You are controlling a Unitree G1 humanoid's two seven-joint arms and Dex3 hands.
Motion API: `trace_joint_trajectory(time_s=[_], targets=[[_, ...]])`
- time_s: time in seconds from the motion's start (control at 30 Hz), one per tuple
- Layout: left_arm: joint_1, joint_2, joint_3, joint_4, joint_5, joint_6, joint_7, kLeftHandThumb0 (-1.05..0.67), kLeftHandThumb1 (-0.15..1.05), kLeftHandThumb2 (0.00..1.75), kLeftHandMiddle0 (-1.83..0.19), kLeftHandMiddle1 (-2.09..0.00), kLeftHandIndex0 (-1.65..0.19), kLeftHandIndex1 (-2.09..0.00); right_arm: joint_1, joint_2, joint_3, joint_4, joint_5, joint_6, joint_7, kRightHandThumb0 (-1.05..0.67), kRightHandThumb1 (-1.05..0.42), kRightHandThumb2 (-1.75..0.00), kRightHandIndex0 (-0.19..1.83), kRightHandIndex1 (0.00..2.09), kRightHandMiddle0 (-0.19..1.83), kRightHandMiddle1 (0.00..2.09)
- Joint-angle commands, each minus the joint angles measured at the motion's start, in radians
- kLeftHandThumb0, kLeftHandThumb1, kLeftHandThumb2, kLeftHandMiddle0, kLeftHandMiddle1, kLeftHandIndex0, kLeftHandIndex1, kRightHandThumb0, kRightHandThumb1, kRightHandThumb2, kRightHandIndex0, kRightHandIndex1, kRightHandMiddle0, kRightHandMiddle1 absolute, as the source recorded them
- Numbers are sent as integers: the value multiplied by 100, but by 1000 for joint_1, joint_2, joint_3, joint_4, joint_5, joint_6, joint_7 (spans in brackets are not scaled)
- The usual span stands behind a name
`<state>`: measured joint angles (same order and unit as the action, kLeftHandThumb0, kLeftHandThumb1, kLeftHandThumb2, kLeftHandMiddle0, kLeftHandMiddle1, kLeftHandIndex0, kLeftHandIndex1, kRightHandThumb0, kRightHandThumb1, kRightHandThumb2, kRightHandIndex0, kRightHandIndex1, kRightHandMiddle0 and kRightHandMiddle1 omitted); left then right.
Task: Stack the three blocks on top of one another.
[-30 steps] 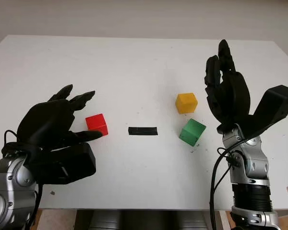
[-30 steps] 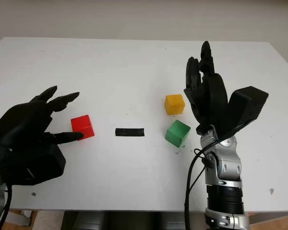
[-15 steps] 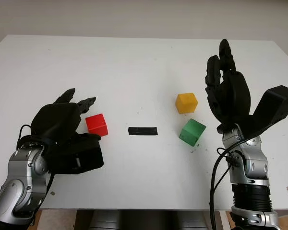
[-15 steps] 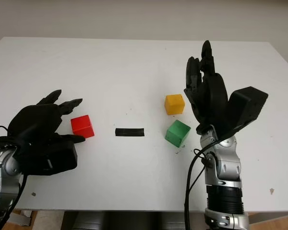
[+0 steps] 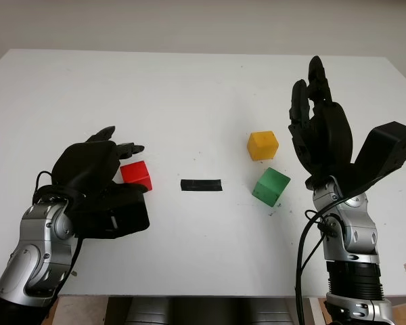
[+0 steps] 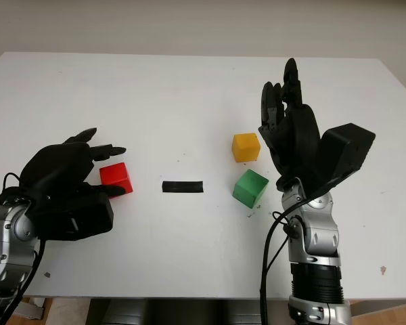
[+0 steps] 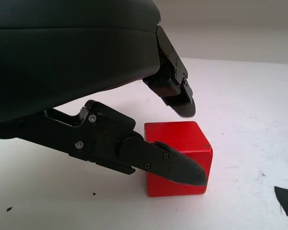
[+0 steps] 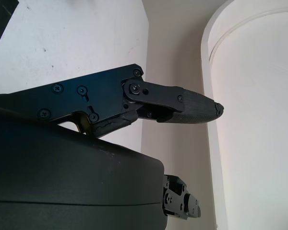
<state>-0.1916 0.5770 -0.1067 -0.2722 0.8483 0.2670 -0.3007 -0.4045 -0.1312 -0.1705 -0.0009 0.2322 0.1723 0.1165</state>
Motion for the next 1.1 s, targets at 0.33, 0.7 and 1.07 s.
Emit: trace_joint_trajectory(time_s=[0.33,0.7,1.07], targets=[[3,3,-10,13,12,-43,48,-41,99,5,-39,-6,-45,-112,-9,-7,-2,7,-7,-29,4,-68,-105,-54,-19,2,-19,2],[-11,19,-54,-29,206,6,-40,-57,100,5,-27,-4,-32,-82,-6,-2,-6,10,5,-32,5,-68,-105,-53,-19,1,-19,3],[17,-24,17,-54,-6,-129,70,-35,100,5,-37,-5,-36,-127,-1,-1,-3,2,8,-29,1,-67,-105,-52,-19,1,-19,3]])
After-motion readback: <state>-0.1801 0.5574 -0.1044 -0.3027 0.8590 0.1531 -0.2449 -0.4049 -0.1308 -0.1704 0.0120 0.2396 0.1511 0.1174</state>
